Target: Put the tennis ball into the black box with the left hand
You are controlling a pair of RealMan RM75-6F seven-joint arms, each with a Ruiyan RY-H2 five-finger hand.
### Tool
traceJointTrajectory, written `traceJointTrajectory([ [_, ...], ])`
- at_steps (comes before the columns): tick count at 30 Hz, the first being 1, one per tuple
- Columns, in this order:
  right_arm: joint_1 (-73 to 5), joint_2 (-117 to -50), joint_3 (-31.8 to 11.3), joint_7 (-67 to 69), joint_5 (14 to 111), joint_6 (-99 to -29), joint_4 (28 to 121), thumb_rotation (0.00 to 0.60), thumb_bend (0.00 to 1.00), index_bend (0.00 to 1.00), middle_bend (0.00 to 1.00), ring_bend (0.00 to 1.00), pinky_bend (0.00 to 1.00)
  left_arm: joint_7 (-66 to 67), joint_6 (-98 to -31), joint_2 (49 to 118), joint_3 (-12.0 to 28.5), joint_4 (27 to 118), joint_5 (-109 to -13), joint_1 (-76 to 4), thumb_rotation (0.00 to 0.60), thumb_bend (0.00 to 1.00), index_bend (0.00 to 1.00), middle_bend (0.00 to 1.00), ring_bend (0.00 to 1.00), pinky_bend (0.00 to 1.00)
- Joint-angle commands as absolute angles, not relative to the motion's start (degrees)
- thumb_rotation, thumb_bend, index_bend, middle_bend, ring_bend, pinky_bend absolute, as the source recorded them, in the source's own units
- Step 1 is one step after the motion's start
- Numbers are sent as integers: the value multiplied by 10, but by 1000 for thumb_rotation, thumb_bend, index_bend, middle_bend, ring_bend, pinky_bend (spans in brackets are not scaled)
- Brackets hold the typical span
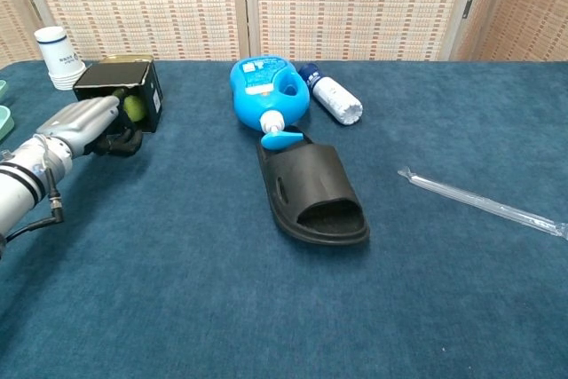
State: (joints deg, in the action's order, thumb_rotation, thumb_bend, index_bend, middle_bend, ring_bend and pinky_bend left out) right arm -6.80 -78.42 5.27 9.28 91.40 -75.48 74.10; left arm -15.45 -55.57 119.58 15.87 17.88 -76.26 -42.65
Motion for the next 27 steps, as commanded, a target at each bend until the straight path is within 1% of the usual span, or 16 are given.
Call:
traceJointTrajectory([
  [1,-68,-784,53,93,915,-756,740,600,0,0,0,0,0,-175,-568,1193,153,176,-766,-434,210,543,0,0,0,0],
  [13,-65,-785,54,96,920,-764,738,600,0,0,0,0,0,-180,-537,1172,139,197,-765,-430,199,538,0,0,0,0],
  [17,-65,-787,53,95,922,-768,737,600,0,0,0,0,0,-177,-526,1166,134,203,-765,-430,204,538,6,0,0,0],
  [19,-65,-787,53,95,922,-768,736,600,0,0,0,0,0,-177,-528,1166,130,203,-766,-424,209,539,25,0,0,0],
  [23,-65,-789,52,97,923,-770,733,600,0,0,0,0,0,-180,-534,1168,126,202,-767,-421,201,538,69,0,0,0],
  [27,-65,-790,53,98,924,-771,731,600,0,0,0,0,0,-179,-537,1169,124,201,-768,-421,207,522,142,0,0,0],
])
